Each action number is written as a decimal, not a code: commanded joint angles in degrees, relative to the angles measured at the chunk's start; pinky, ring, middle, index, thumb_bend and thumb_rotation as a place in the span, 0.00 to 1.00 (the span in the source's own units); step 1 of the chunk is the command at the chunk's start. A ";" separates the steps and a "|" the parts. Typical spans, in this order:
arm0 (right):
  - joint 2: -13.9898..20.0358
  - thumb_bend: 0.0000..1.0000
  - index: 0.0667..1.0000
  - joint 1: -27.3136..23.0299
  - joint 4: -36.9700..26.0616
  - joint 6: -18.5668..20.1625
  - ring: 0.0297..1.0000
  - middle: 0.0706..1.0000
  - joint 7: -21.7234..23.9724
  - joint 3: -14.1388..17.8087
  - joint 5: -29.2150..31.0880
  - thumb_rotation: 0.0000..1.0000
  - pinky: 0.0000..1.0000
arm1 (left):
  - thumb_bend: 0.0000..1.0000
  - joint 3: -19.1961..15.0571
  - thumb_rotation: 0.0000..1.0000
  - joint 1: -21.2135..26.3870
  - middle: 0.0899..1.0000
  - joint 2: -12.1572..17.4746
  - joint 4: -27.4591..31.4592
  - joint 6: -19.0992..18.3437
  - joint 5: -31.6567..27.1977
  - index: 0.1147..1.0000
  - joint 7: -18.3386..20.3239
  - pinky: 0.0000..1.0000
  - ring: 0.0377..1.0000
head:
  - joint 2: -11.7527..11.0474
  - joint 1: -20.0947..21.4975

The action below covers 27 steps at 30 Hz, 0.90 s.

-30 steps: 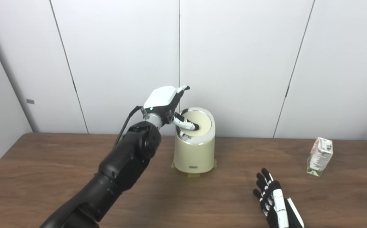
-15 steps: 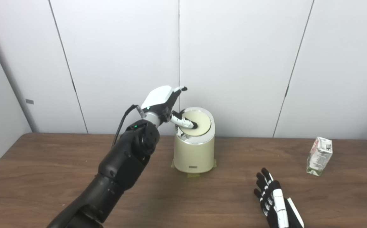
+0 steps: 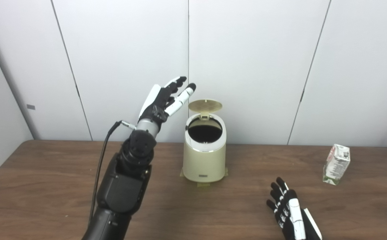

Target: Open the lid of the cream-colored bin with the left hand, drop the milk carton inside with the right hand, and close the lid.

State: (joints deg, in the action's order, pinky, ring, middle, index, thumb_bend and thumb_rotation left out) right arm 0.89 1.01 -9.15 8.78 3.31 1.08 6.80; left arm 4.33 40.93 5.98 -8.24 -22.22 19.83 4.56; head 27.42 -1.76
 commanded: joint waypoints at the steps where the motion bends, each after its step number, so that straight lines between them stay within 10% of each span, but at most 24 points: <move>1: 0.24 0.65 1.00 -1.40 -2.41 -0.53 0.98 0.98 0.00 0.31 0.32 1.00 0.93 | 0.53 -0.56 0.77 0.10 0.93 0.66 3.64 -0.05 -0.50 0.92 -0.78 0.89 0.93 | 0.01 -0.01; 16: 1.67 0.58 0.93 -4.51 -5.38 2.02 0.91 0.94 -2.65 3.89 0.09 0.52 0.85 | 0.48 -4.66 1.00 -20.84 0.92 1.05 19.40 2.69 -8.28 0.95 -0.81 0.89 0.91 | 2.37 5.48; 27: 5.12 0.73 0.83 -5.56 -8.04 3.80 0.82 0.87 -7.63 7.54 -6.04 0.23 0.76 | 0.41 -5.24 1.00 -28.12 0.94 -0.38 23.35 3.49 -11.97 0.97 -0.81 0.90 0.93 | 3.69 14.62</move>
State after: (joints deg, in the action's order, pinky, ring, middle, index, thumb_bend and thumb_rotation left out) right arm 5.30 -3.08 -13.87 13.06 -3.63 8.08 1.98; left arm -0.71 11.59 6.07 12.60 -21.10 8.70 4.24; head 31.03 12.92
